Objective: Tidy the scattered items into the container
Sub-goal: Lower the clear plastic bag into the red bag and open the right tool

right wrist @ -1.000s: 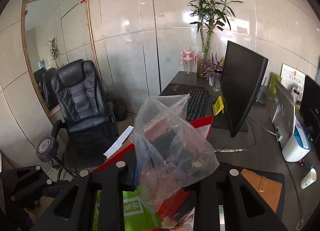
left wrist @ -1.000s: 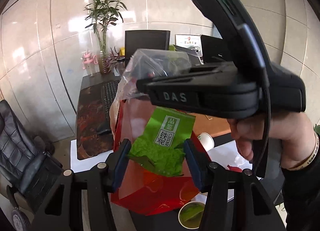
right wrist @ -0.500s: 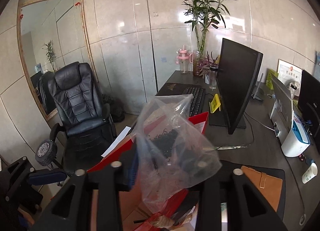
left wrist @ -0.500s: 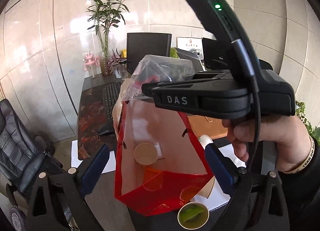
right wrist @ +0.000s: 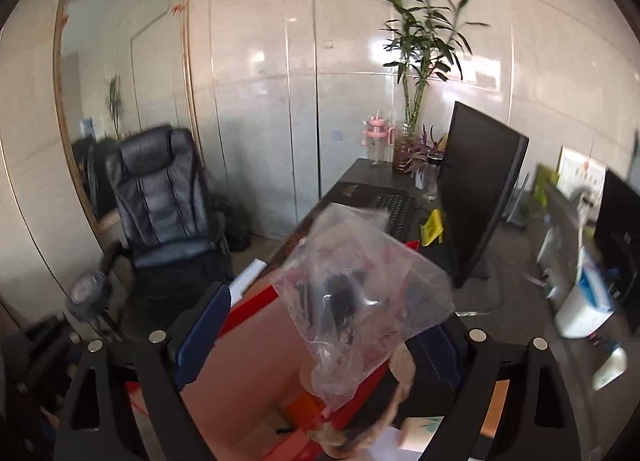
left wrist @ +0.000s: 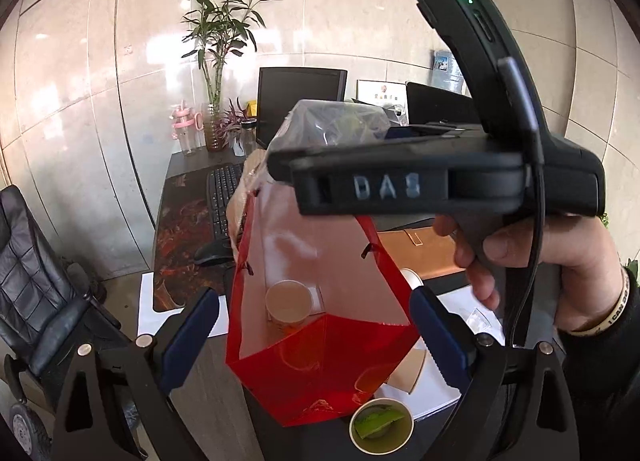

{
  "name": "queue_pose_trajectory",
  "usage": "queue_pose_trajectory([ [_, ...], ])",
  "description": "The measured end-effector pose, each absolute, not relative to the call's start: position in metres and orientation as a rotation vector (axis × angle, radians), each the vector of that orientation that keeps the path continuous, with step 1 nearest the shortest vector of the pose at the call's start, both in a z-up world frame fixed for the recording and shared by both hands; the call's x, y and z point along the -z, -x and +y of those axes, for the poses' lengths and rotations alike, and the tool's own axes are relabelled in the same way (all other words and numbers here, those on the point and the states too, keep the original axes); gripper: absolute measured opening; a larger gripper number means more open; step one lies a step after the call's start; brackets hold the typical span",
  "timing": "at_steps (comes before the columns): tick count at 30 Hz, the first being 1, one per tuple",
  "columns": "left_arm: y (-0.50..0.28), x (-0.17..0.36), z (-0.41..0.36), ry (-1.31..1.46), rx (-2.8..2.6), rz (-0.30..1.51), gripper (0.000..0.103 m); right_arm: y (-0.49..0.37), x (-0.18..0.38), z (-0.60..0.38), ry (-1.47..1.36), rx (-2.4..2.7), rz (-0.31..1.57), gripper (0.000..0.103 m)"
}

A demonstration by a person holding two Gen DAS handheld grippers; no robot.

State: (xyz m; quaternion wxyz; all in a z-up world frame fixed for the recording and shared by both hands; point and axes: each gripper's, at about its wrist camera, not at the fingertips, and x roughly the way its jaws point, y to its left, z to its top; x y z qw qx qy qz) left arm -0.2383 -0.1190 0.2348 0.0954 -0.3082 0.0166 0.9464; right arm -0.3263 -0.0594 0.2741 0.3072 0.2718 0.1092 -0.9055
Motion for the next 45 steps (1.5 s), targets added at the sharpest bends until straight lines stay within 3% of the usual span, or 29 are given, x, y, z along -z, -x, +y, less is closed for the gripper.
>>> queue_pose_trajectory([
  [5,0.234,-0.235,-0.121,0.901,-2.806,0.047,0.099,0.318,-0.284,-0.06,-0.733,2.417,0.413,0.092],
  [13,0.23,-0.235,-0.127,0.901,-2.807,0.031,0.099,0.322,-0.31,-0.043,-0.637,2.492,0.271,0.092],
  [18,0.228,-0.235,-0.13,0.906,-2.807,0.036,0.099,0.335,-0.298,-0.05,-0.68,2.513,0.354,0.091],
  [20,0.227,-0.235,-0.13,0.909,-2.809,0.033,0.099,0.344,-0.286,-0.053,-0.732,2.547,0.431,0.08],
  [23,0.227,-0.232,-0.133,0.918,-2.811,0.023,0.099,0.358,-0.262,-0.057,-0.838,2.518,0.513,0.072],
  [26,0.227,-0.23,-0.134,0.92,-2.804,0.02,0.099,0.352,-0.255,-0.055,-0.824,2.511,0.587,0.073],
  [28,0.228,-0.228,-0.134,0.922,-2.799,0.022,0.099,0.343,-0.266,-0.049,-0.784,2.47,0.513,0.073],
  [31,0.23,-0.225,-0.135,0.933,-2.795,0.014,0.099,0.335,-0.29,-0.038,-0.682,2.493,0.431,0.084],
  [34,0.23,-0.224,-0.134,0.933,-2.793,0.013,0.099,0.341,-0.303,-0.042,-0.614,2.591,0.451,0.086],
  [39,0.23,-0.224,-0.133,0.94,-2.795,0.031,0.099,0.369,-0.28,-0.071,-0.744,2.601,0.572,0.086],
  [45,0.229,-0.221,-0.138,0.954,-2.802,0.031,0.099,0.356,-0.243,-0.09,-0.776,2.535,0.842,0.086],
])
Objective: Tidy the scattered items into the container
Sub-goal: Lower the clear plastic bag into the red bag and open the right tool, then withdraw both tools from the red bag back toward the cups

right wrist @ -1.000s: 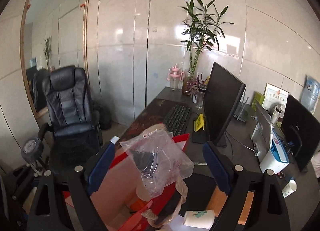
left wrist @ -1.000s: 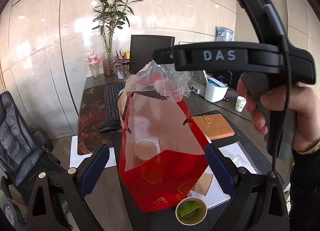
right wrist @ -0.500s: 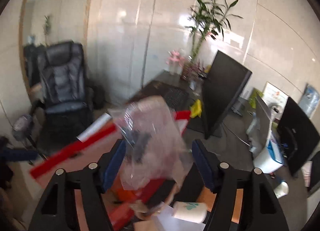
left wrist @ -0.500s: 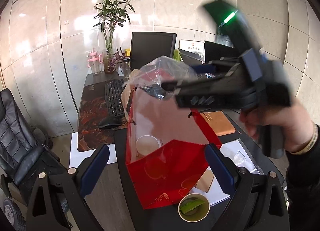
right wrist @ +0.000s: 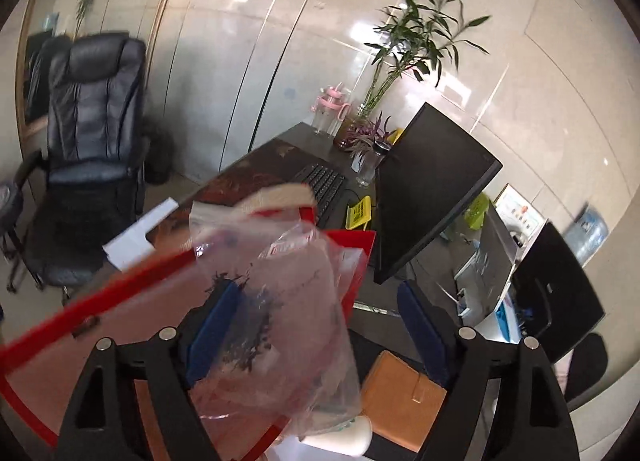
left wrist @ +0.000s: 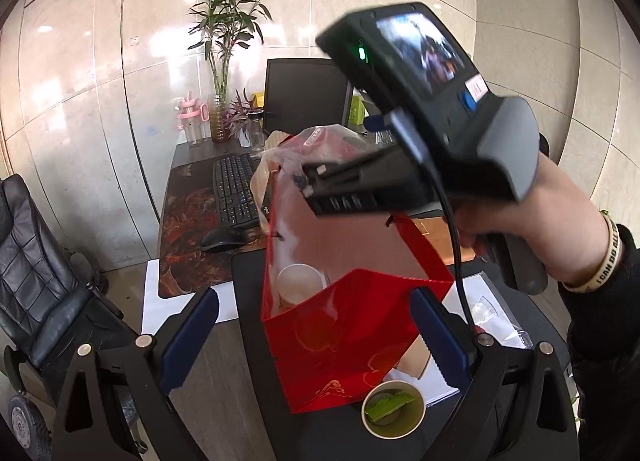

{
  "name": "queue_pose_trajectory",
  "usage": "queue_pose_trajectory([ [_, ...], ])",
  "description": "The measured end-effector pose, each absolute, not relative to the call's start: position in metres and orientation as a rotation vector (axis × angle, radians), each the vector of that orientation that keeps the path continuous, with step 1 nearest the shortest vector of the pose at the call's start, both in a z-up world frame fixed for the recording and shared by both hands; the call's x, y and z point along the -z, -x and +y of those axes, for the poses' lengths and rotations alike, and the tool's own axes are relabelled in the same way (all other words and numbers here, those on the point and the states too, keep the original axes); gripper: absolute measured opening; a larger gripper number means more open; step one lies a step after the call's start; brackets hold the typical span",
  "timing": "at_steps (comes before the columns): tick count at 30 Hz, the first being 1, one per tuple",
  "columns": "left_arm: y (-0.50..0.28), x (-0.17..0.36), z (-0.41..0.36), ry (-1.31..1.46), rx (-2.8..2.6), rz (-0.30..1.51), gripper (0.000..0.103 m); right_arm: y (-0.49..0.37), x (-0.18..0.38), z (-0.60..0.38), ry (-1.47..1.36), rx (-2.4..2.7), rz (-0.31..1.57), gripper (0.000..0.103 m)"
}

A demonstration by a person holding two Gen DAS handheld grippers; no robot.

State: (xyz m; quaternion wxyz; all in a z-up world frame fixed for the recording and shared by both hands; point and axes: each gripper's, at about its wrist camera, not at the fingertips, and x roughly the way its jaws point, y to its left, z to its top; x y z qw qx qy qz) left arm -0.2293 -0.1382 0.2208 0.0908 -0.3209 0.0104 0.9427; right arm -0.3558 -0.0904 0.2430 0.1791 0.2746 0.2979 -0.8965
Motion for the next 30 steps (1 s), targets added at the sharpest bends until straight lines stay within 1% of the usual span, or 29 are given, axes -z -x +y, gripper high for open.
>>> queue_pose_trajectory([
  [3,0.233,-0.216,-0.141,0.975,-2.806,0.031,0.099,0.347,-0.227,-0.1,-0.778,2.465,1.069,0.086],
  [5,0.234,-0.212,-0.143,0.987,-2.808,0.028,0.099,0.341,-0.222,-0.098,-0.795,2.413,1.119,0.085],
  [6,0.234,-0.211,-0.146,0.989,-2.812,0.016,0.099,0.339,-0.225,-0.094,-0.785,2.418,1.09,0.085],
  [7,0.233,-0.21,-0.149,0.986,-2.814,-0.002,0.099,0.337,-0.233,-0.088,-0.765,2.431,1.018,0.085],
  [11,0.229,-0.209,-0.155,0.973,-2.819,-0.038,0.099,0.324,-0.271,-0.06,-0.672,2.49,0.666,0.085],
  [13,0.226,-0.21,-0.154,0.965,-2.819,-0.036,0.099,0.319,-0.282,-0.051,-0.64,2.534,0.6,0.086],
  [17,0.221,-0.214,-0.149,0.95,-2.826,-0.03,0.099,0.312,-0.29,-0.043,-0.666,2.527,0.532,0.086],
  [21,0.217,-0.216,-0.14,0.945,-2.838,-0.006,0.099,0.303,-0.287,-0.045,-0.672,2.538,0.567,0.086],
  [30,0.211,-0.222,-0.134,0.959,-2.889,0.009,0.102,0.293,-0.291,-0.043,-0.684,2.523,0.527,0.086],
])
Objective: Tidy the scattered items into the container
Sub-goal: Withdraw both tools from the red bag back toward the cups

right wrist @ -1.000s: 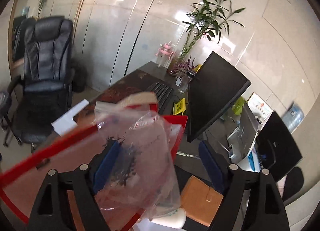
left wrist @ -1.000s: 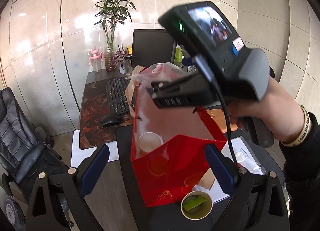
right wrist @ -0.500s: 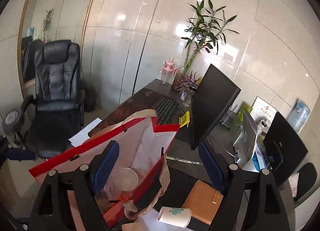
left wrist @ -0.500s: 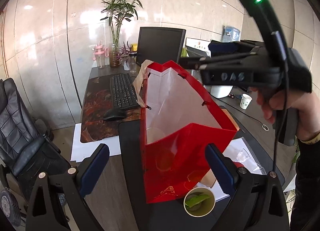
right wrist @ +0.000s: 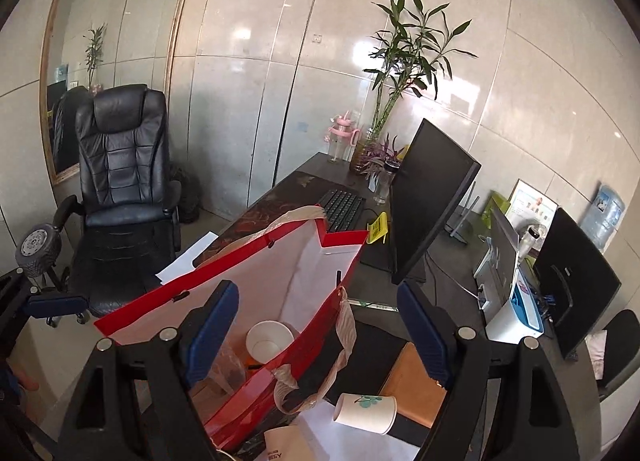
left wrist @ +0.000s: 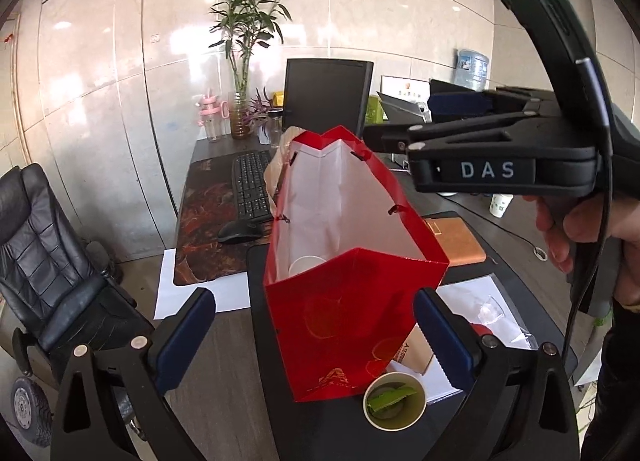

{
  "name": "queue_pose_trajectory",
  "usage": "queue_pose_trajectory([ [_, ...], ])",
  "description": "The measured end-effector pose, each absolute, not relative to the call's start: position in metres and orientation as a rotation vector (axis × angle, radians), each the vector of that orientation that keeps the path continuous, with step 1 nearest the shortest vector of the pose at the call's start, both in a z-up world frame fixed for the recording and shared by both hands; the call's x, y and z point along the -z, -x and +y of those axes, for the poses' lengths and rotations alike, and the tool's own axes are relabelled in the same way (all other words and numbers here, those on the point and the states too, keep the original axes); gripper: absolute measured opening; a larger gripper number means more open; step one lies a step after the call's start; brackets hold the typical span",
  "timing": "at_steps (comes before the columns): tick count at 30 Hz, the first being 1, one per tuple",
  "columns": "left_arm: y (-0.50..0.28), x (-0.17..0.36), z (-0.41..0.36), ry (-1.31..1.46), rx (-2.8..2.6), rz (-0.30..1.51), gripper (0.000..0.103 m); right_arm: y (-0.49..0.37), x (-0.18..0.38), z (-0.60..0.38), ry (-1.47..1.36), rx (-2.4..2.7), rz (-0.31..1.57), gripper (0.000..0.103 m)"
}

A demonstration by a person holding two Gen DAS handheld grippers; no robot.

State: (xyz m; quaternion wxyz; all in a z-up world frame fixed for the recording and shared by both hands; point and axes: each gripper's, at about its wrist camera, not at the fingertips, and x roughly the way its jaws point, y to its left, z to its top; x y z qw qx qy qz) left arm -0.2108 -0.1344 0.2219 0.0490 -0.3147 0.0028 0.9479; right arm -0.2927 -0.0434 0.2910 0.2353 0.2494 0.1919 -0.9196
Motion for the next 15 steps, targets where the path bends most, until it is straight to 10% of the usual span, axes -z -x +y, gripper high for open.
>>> queue_pose_trajectory([
  [15,0.176,-0.221,-0.127,0.922,-2.95,0.055,0.103,0.256,-0.288,-0.017,-0.698,2.462,0.341,0.089],
])
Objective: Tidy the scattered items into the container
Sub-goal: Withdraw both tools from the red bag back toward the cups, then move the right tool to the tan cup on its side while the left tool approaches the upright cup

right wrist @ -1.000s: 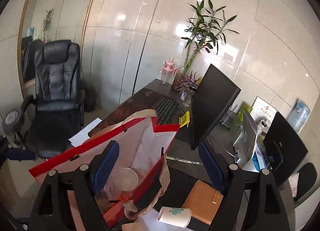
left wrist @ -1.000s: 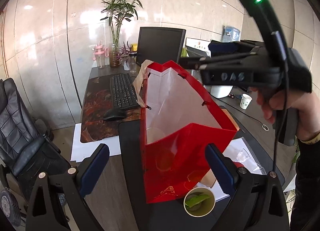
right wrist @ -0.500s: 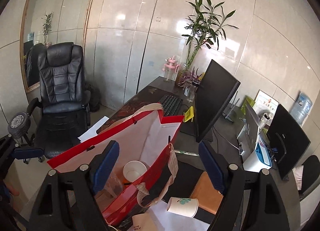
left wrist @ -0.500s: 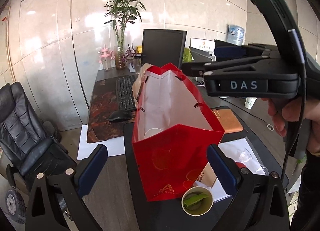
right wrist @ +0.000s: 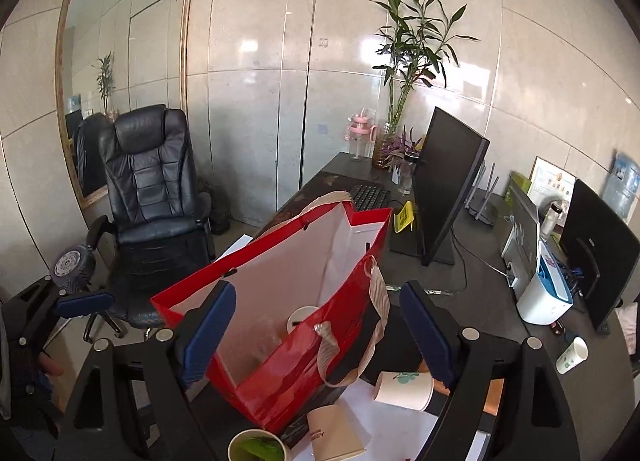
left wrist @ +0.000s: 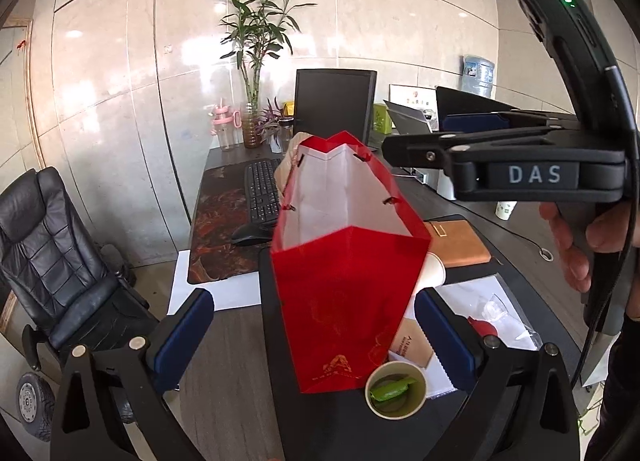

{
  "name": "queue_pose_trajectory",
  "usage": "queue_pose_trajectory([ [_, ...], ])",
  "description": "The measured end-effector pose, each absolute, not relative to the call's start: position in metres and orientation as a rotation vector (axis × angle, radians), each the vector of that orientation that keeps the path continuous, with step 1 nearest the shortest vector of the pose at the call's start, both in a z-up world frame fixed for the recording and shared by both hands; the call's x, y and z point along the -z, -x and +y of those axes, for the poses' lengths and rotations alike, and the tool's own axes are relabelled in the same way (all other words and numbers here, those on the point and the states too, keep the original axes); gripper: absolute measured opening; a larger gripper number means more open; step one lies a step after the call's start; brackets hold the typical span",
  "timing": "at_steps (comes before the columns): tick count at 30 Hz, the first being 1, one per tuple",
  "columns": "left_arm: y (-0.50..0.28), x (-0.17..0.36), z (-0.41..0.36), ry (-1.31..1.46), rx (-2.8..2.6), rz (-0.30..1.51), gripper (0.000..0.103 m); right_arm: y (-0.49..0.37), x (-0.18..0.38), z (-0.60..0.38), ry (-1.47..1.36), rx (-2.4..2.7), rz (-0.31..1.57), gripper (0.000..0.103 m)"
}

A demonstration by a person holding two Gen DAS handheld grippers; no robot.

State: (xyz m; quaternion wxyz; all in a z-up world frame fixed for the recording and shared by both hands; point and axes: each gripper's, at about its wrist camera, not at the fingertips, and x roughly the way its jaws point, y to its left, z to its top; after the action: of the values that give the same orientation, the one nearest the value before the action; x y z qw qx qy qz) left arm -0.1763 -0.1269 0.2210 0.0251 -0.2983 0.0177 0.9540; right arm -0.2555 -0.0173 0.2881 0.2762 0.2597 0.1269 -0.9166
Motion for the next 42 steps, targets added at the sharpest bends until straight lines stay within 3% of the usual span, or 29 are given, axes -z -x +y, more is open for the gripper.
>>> queue_pose_trajectory([
  [10,0.1,-0.206,-0.122,0.805,-2.98,-0.058,0.103,0.187,-0.255,0.05,-0.631,2.462,0.118,0.094],
  [18,0.061,-0.156,-0.11,0.89,-3.024,-0.01,0.103,0.136,-0.205,0.079,-0.65,2.543,0.156,0.094],
  [24,0.041,-0.077,-0.111,1.017,-3.03,-0.202,0.103,0.092,-0.125,0.089,-0.663,2.661,0.228,0.094],
  [32,0.025,0.007,-0.086,1.039,-3.003,-0.249,0.103,0.091,-0.035,0.107,-0.886,2.671,0.056,0.094],
  [42,0.023,0.024,-0.078,1.084,-2.96,-0.279,0.103,0.092,-0.017,0.108,-0.947,2.644,0.025,0.094],
])
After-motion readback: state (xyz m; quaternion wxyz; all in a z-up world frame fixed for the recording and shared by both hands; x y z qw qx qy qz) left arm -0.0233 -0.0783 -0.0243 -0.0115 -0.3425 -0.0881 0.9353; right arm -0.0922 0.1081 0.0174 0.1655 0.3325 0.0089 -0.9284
